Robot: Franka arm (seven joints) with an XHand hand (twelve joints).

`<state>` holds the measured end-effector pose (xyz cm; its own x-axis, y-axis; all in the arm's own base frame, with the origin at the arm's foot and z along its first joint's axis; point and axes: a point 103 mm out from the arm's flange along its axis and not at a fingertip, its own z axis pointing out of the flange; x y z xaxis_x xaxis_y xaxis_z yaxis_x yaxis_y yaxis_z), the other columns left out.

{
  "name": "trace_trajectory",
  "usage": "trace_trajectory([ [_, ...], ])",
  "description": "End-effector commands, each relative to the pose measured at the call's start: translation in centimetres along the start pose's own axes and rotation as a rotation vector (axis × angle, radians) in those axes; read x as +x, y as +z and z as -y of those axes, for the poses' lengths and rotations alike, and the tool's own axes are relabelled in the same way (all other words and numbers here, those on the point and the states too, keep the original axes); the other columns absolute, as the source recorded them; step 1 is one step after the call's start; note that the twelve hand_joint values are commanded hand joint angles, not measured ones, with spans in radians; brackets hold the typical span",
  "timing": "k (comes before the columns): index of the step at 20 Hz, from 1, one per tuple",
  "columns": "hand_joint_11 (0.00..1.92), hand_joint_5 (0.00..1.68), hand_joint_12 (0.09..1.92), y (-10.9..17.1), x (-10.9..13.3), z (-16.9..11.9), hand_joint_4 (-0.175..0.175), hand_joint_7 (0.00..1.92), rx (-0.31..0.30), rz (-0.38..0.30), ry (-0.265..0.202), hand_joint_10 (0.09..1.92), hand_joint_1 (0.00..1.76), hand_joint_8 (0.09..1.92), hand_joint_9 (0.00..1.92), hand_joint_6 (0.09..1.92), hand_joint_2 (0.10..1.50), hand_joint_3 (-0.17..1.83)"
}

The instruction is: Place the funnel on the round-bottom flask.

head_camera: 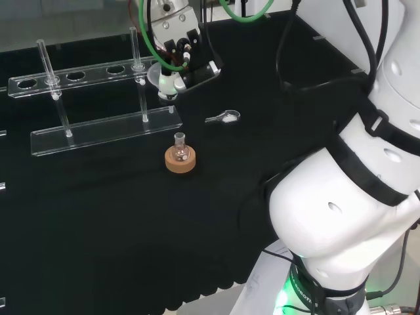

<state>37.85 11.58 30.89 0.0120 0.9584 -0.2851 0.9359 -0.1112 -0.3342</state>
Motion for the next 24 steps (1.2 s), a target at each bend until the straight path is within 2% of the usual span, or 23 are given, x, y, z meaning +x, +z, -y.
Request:
trace_trajectory([
  [1,0.61,0.67,1.25,0.5,0.3,-0.2,-0.047,0.75,0.009,0.007,0.002,0.52,0.68,0.72,1.04,0.69,0.81,0.49],
  [7,0.61,0.67,1.25,2.2,0.6,-1.1,-0.047,0.75,0.032,0.005,0.000,0.52,0.68,0.72,1.04,0.70,0.81,0.49],
  [24,0.61,0.68,1.25,4.6,-0.1,-3.0,-0.047,0.75,0.079,-0.009,0.005,0.53,0.68,0.72,1.04,0.70,0.81,0.49],
])
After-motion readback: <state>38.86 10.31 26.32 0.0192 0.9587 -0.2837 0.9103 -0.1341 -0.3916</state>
